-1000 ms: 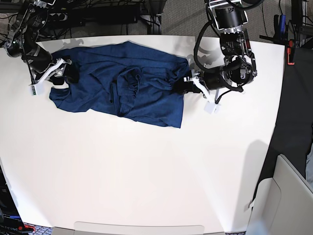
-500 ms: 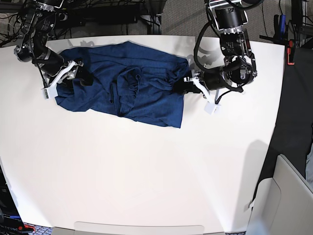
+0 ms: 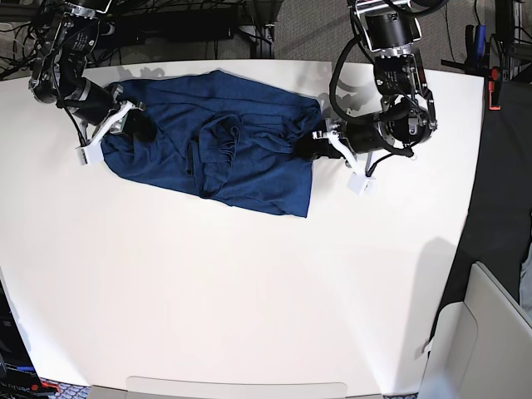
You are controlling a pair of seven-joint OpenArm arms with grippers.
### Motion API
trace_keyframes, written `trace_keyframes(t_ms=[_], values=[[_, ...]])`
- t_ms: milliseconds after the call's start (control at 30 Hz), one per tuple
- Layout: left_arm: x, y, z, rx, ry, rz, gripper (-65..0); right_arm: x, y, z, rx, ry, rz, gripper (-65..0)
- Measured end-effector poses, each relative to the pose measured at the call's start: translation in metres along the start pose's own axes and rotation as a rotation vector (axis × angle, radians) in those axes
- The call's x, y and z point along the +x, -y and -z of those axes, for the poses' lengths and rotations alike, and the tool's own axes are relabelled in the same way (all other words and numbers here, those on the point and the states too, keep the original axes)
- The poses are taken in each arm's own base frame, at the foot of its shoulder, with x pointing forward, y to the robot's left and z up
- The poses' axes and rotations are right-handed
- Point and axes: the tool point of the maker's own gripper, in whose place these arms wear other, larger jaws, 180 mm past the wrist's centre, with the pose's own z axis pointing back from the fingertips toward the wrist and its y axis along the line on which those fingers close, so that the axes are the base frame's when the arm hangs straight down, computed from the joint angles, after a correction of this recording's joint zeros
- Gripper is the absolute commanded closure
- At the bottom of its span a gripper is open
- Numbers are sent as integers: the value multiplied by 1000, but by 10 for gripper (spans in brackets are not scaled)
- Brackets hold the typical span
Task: Fold the T-shirt properly
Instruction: 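Hold the shirt edges with both grippers, then lift the shirt end with the right gripper and fold it toward the left gripper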
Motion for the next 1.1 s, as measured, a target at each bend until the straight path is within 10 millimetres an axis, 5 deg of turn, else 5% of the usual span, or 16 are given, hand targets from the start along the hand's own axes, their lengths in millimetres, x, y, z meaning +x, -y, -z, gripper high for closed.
trace_keyframes(t_ms=[267, 567, 867, 1100], values=[[0, -1, -1, 2, 2, -2, -17, 23, -42, 18, 153, 125, 55, -43], [0, -1, -1, 3, 2, -3, -17, 47, -131, 54, 373, 161, -12, -43], [-2, -2, -1, 4, 3, -7, -17, 62, -199, 81, 518, 155, -76, -43], [-5, -3, -2, -1, 14, -19, -17, 57, -203, 115, 497, 38, -139, -46]])
